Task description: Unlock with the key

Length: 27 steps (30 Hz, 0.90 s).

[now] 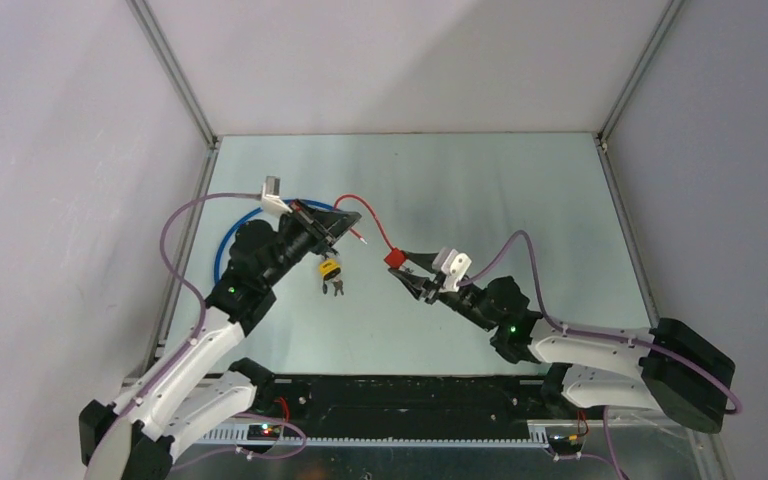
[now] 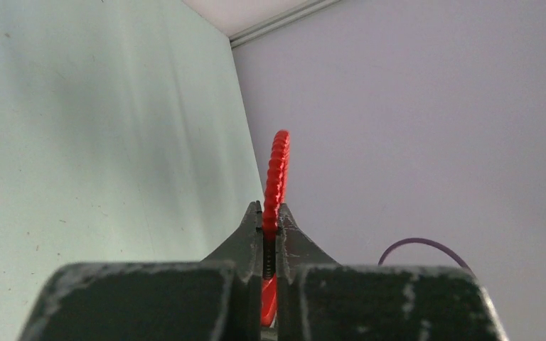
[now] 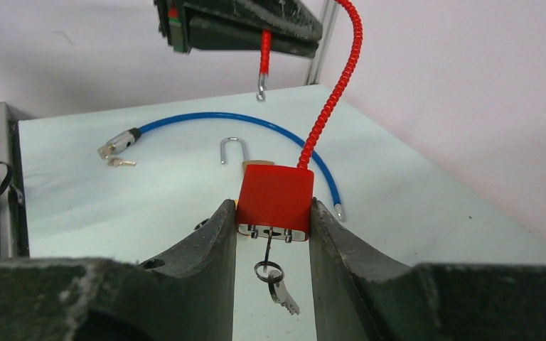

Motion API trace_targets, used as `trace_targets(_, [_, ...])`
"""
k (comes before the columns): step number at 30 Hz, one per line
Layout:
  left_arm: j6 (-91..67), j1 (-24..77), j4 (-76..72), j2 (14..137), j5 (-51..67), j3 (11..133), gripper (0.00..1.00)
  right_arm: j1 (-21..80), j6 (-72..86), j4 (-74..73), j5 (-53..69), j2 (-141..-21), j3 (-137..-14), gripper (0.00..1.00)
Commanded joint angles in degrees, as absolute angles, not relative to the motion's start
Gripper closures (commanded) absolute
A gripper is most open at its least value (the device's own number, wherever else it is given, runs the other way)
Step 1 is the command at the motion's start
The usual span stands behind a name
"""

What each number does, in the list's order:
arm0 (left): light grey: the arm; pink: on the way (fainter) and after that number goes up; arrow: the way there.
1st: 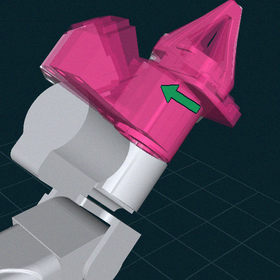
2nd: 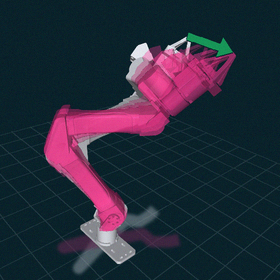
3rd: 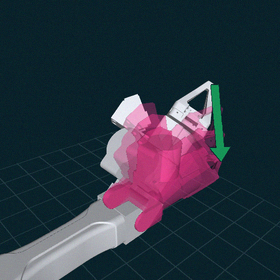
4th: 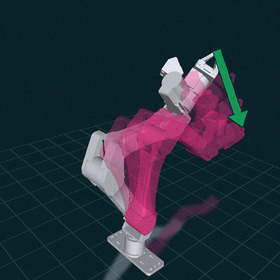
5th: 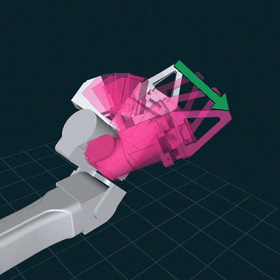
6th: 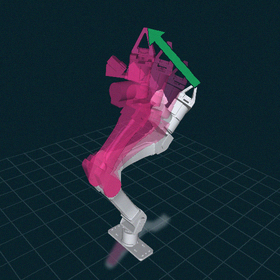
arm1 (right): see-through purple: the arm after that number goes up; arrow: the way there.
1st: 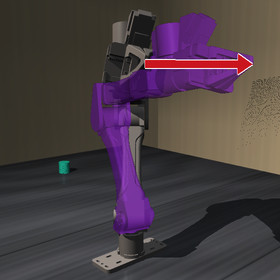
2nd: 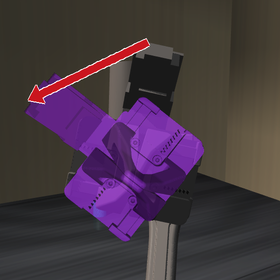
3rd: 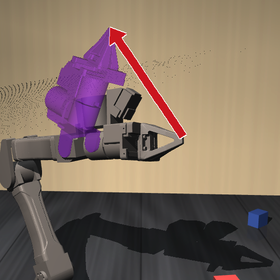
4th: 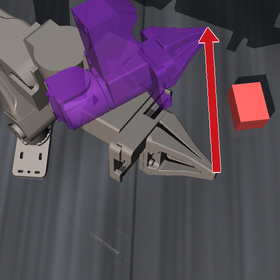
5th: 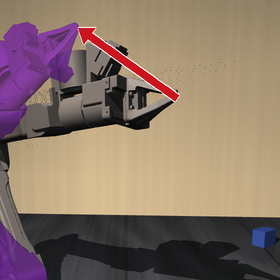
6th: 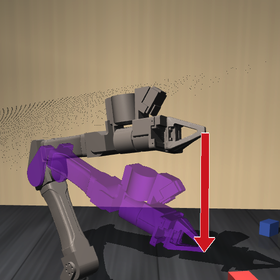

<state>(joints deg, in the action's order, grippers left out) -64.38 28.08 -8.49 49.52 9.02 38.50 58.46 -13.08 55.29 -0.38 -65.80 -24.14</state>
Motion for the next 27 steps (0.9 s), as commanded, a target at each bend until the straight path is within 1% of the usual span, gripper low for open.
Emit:
trace_targets(1, [-65.1,24.7,-9.9,46.3,7.5,39.8,1.0,61.0,-14.3,51.5,2.5,-62.6,-21.7,1.0])
trace_targets(4, [-64.6,22.8,-8.1,47.2,10.0,40.1,1.0,61.2,-11.5,50.1,2.4,-61.5,-20.3,1.0])
trace_targets(6, [-62.2,21.0,-2.9,48.5,12.6,41.9,0.76,61.3,-9.9,48.3,0.7,-60.6,-19.7,1.0])
trace_targets(7, [-59.0,19.7,3.3,48.9,13.2,44.1,0.55,61.2,-9.5,47.5,-0.4,-60.0,-19.4,1.0])
trace_targets(8, [-57.0,19.1,6.8,49.6,13.8,45.4,0.45,61.1,-8.8,45.6,-2.5,-59.7,-19.4,1.0])
trace_targets(9, [-53.2,18.0,13.0,49.7,13.9,47.4,0.31,60.9,-8.4,44.6,-3.3,-59.1,-19.3,1.0])
trace_targets(10, [-51.2,17.4,15.5,49.4,13.5,48.2,0.26,60.5,-7.8,43.2,-4.1,-58.4,-19.3,1.0])
trace_targets(11, [-47.8,16.2,20.2,49.0,12.9,49.3,0.16,60.3,-7.4,42.3,-4.2,-58.1,-19.2,1.0])
trace_targets(12, [-46.2,15.6,22.4,47.9,11.4,49.7,0.12,59.8,-6.7,42.0,-4.4,-57.8,-19.2,1.0])
trace_targets(13, [-43.2,14.3,26.3,47.2,10.4,50.4,0.04,59.5,-6.4,41.8,-4.4,-57.8,-19.2,1.0])
trace_targets(15, [-38.5,12.9,31.6,45.0,6.7,51.9,0.01,58.9,-5.6,42.3,-4.5,-58.3,-19.2,1.0])
trace_targets(20, [-29.1,12.2,40.7,38.7,-8.1,55.2,0.0,56.3,-2.7,45.2,-4.9,-61.6,-19.8,1.0])
trace_targets(23, [-24.7,12.1,42.1,33.5,-16.9,54.8,0.0,54.4,-0.6,47.3,-5.4,-63.2,-20.0,1.0])
trace_targets(27, [-22.0,12.2,42.2,26.8,-23.2,53.1,0.0,50.7,2.7,51.6,-5.6,-67.9,-20.3,1.0])
